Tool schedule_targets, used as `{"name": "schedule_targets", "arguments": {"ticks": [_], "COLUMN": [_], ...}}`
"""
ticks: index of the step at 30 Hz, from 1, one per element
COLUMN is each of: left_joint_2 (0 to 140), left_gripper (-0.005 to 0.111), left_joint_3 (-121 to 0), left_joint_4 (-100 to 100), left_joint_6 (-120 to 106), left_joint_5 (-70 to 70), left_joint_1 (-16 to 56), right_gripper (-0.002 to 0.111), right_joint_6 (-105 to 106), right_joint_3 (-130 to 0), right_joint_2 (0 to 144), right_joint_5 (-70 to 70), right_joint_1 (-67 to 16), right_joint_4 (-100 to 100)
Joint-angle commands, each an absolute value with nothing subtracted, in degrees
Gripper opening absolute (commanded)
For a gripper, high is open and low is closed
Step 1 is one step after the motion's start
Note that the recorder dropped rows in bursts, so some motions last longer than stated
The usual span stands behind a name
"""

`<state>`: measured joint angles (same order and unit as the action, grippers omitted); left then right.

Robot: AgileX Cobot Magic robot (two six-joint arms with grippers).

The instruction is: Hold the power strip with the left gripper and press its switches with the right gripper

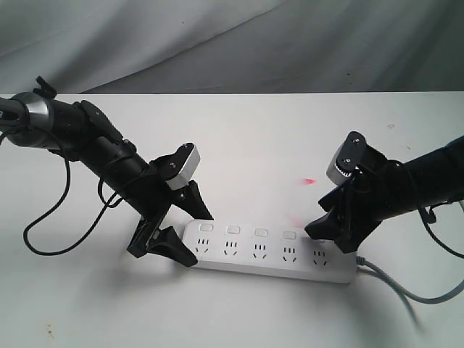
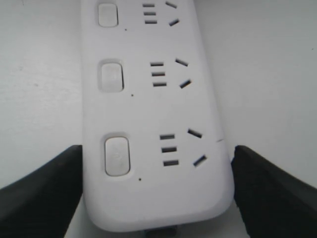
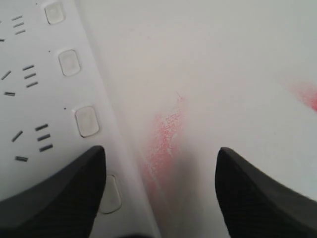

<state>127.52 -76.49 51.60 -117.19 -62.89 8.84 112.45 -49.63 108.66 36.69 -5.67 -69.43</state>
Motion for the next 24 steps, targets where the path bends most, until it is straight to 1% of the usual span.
{"name": "schedule_targets", "arguments": {"ticks": [1,8,24], "left_joint_2": [127.54,127.54,127.54], "left_gripper": [0.0,0.0,0.0], "left_joint_3": [-76.26,-76.26,-76.26], "left_joint_4": [51.69,51.69,51.69], "left_joint_6": [-117.41,-117.41,-117.51], "left_joint_5": [-62.88,-62.88,-62.88], "left_joint_1": [9.27,9.27,9.27], "right_gripper": [0.059,0.059,0.059], "right_joint_6": [112.67,107.89,105.97], "right_joint_3": [-49.18,-49.18,-49.18], "right_joint_2": [108.87,108.87,108.87], "right_joint_5": [34.43,31.57,30.6], "right_joint_1": [-5.19,-5.19,-5.33], "right_joint_4": [-68.88,-63.09,-57.17]}}
